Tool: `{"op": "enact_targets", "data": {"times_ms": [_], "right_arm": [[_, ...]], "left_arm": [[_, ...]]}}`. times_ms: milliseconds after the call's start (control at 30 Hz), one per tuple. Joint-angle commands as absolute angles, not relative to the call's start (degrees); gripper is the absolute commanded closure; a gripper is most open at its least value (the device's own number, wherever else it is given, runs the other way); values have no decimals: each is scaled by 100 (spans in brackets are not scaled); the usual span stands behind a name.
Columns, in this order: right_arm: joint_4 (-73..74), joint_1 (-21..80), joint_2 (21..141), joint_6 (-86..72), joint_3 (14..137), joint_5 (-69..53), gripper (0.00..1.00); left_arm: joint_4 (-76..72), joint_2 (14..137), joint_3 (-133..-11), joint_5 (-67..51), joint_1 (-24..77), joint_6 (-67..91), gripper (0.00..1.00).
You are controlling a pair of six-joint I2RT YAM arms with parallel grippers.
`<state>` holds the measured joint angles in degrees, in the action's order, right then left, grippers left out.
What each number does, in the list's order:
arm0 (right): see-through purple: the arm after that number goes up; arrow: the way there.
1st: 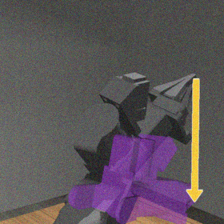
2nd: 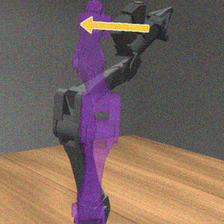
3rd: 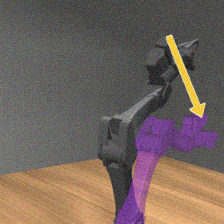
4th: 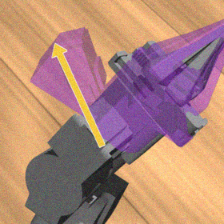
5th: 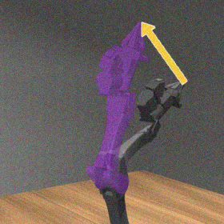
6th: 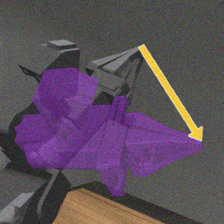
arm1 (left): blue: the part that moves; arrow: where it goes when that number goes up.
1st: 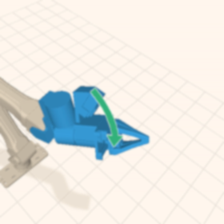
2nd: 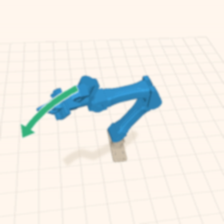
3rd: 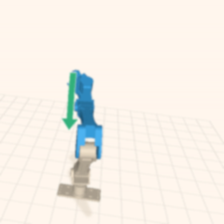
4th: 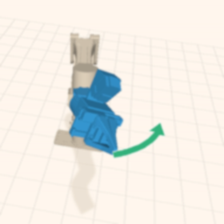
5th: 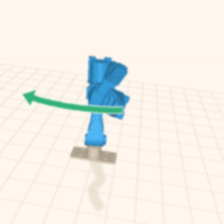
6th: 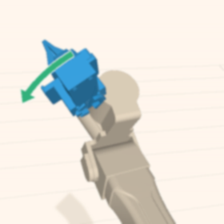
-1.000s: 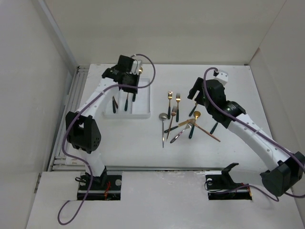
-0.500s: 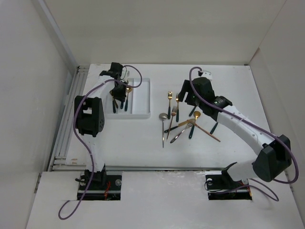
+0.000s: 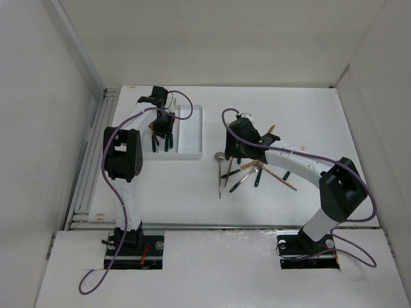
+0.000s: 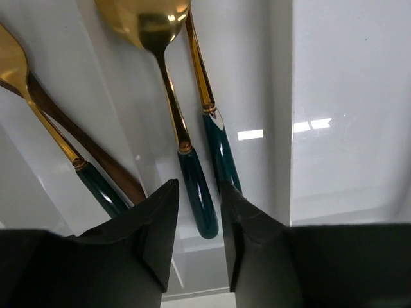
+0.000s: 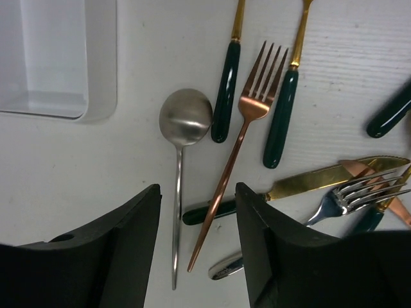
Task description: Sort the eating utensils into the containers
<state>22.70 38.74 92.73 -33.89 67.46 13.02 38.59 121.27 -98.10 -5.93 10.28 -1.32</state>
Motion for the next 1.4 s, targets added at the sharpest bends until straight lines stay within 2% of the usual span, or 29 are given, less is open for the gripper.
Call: {"op": "enact_targets", "data": {"times_ms": [0, 100, 433, 633, 733, 833, 867, 900, 1000, 1133, 1333, 1367], "right_arm": [[2154, 4139, 9324, -3401, 6847, 1309, 45], [2153, 4315, 9579, -3401, 6847, 1310, 45], [2426, 4377, 10721, -3516, 7462, 1047, 52], [2610, 4377, 11171, -3577, 7866, 1134, 57], [2558, 4377, 11294, -3577, 7866, 1003, 63], [2505, 4377, 11347, -3638, 7866, 1002, 76], [2505, 4377, 11347, -3639, 7866, 1002, 81], [2505, 4377, 11347, -3639, 7866, 1002, 89], [2505, 4377, 11347, -3639, 7866, 1116, 100], [2566, 4377, 11347, -3639, 7989, 1362, 100], [2698, 4377, 10540, -3850, 8112, 2222, 100], [2750, 4377, 10234, -3937, 8165, 2467, 100]], "left_arm": [[3867, 11945, -9923, -439, 1028, -70, 70], [3867, 11796, -10072, -439, 1028, -70, 60], [4148, 11084, -10449, -106, 1028, -185, 60], [4202, 10513, -10652, 965, 1028, -237, 60], [4052, 10135, -10652, 1353, 1028, -237, 55], [3999, 9836, -10714, 1406, 1028, -89, 55], [3999, 9774, -10714, 1311, 1028, -88, 55], [3999, 9713, -10714, 1188, 976, -88, 55], [3999, 9554, -10652, 520, 976, -245, 56], [4077, 9439, -10424, -245, 1036, -439, 64], [4210, 9238, -10240, -1203, 1476, -817, 64], [4210, 9124, -10170, -1509, 1651, -983, 61]]}}
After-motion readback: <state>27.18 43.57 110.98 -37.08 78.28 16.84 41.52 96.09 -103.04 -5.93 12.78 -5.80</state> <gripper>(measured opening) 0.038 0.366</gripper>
